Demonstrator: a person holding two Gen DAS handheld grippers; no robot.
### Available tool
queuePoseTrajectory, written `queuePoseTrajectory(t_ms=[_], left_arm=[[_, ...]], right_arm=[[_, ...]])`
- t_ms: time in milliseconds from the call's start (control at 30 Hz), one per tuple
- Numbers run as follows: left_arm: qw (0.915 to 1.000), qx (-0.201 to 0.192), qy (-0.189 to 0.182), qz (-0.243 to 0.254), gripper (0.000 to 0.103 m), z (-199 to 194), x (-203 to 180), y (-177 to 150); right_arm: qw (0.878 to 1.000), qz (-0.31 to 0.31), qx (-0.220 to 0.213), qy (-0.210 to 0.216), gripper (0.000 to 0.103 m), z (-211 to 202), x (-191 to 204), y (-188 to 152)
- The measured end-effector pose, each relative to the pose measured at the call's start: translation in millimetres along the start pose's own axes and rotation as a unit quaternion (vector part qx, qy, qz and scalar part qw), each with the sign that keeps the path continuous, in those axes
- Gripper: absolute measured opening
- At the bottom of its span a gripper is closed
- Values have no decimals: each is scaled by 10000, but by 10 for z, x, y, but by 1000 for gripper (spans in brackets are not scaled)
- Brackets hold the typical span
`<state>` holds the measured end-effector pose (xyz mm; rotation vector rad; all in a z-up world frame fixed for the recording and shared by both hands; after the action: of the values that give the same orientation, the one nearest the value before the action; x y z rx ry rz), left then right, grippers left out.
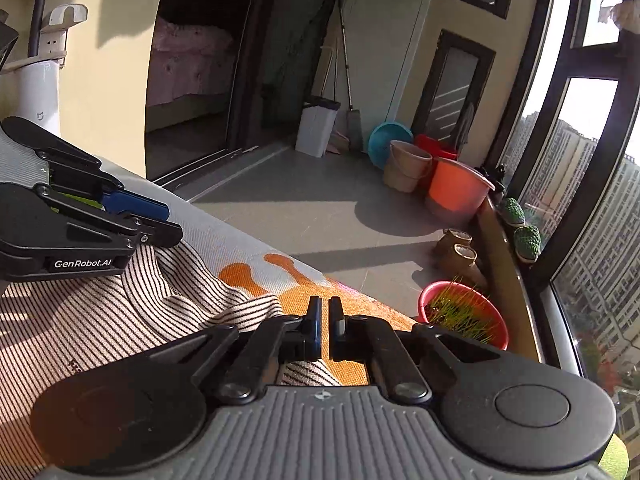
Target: Fold clothes
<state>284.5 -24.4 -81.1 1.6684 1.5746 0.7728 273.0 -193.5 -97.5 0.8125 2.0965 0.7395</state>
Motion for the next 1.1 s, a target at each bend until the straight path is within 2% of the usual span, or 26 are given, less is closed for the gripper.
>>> queuePoseTrajectory(t_ms=[67, 100, 133, 167, 200, 233, 267, 333, 433, 533, 633, 700, 767, 833, 900, 933, 967, 1100], left_arm=[[9996, -64, 23, -268, 39, -127, 95, 5], [9991, -93, 27, -408, 53, -190, 145, 0], [9984, -106, -60, -547, 63, -297, 200, -29], [9972, -139, -247, -692, 68, -489, 283, -28], [9960, -174, -396, -778, 77, -628, 323, -77], [9947, -209, -534, -852, 87, -754, 354, -138], [9925, -246, -721, -958, 93, -929, 379, -235], [9883, -203, -1034, -1105, 95, -1141, 401, -395], [9840, 168, -1348, -1150, 97, -1322, 382, -694], [9894, 385, -1006, -979, 97, -1451, 417, -907], [9883, 553, -707, -1233, 97, -1601, 565, -1043], [9851, 656, -575, -1479, 97, -1697, 706, -1107], [9817, 765, -491, -1672, 97, -1779, 795, -1164], [9784, 862, -451, -1826, 97, -1861, 823, -1256], [9756, 937, -430, -1941, 94, -1934, 808, -1353], [9741, 974, -420, -1998, 91, -1970, 800, -1401], [9738, 960, -404, -2021, 89, -1994, 773, -1417], [9737, 861, -349, -2078, 86, -2081, 655, -1459]], right_arm=[[9996, 277, 93, -62, 5, 11, -91, -28], [9985, 533, 126, -6, 13, -35, -142, -83], [9968, 789, 153, 58, 32, -104, -189, -147], [9945, 1024, 137, 146, 45, -191, -246, -224], [9917, 1250, 70, 276, 66, -310, -276, -307], [9881, 1481, -9, 422, 77, -442, -278, -386], [9837, 1695, -79, 593, 80, -574, -268, -463], [9745, 2035, -202, 925, 90, -831, -215, -605], [9699, 2140, -366, 1100, 97, -1185, -96, -784], [9772, 1943, -409, 752, 97, -1508, -31, -960], [9771, 2073, -258, 404, 96, -1785, -25, -1213], [9687, 2442, -94, 438, 89, -1906, -26, -1437], [9552, 2887, 71, 648, 88, -1974, -19, -1641], [9395, 3288, 80, 956, 88, -2016, 30, -1787], [9339, 3390, 4, 1141, 85, -2037, 125, -1824], [9372, 3289, -27, 1163, 79, -2038, 183, -1788], [9403, 3188, -59, 1186, 65, -2039, 241, -1751], [9567, 2718, -72, 1039, 27, -2027, 473, -1600]])
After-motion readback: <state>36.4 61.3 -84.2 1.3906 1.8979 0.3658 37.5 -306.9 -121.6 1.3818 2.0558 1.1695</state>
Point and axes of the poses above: each gripper's, at about its wrist camera, not at the fingertips, and z roughly the way its jaws point, x to its left, y to its top, the point moved 1 cm from there along z, roughly the way its jaws point, and after that the axes turned 14 degrees about -z, right-handed, at the moved point
